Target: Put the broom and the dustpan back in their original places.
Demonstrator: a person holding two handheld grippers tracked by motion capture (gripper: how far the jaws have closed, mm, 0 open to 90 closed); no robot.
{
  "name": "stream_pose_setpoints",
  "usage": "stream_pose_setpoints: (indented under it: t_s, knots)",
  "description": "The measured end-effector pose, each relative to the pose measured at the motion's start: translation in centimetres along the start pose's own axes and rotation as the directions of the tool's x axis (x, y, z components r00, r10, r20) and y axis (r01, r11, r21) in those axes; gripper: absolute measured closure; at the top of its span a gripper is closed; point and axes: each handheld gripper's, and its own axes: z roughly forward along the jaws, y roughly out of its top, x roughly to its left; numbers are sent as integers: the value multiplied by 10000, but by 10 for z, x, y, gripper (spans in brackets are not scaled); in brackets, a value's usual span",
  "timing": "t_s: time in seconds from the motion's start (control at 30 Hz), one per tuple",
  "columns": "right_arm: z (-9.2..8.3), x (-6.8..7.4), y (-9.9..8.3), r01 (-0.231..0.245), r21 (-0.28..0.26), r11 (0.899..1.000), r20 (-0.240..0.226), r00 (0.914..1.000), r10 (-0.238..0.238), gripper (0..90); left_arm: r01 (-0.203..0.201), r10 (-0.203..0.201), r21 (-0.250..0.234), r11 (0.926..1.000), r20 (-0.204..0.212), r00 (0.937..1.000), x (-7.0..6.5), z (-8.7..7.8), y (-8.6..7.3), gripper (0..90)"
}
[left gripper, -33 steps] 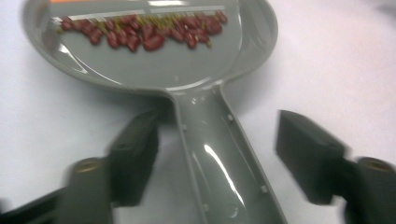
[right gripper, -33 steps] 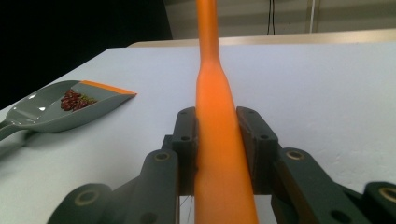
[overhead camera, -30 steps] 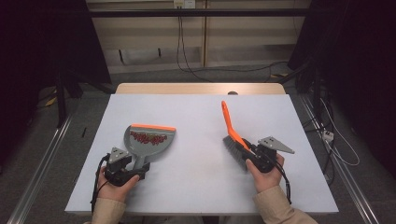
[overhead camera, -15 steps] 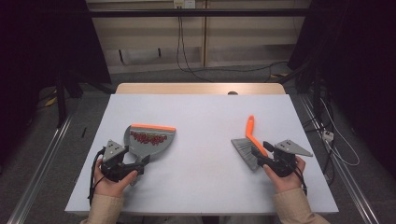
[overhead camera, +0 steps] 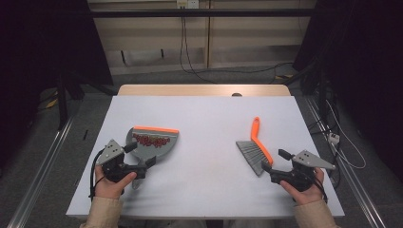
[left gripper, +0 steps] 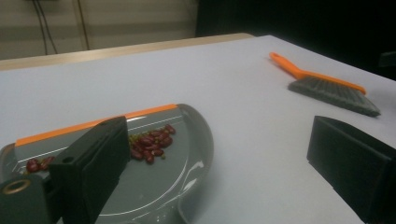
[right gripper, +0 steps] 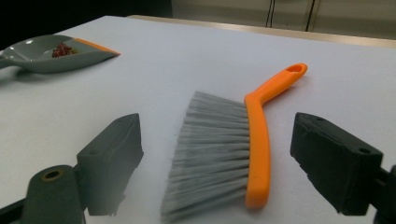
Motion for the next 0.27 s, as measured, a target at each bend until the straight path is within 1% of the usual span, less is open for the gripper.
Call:
stream_pose_setpoints:
  t_s: [0.13,0.27]
  knots:
    - [-4,0,-3,92,-3,10000,-79,9999,-92,165,-18,19,187,9998,-35,10000,3,-3,-5,59]
    - [-2,1,-3,99,-75,9999,-195,9998,-100,165,-47,47,135,9999,26,10000,3,-4,-5,58]
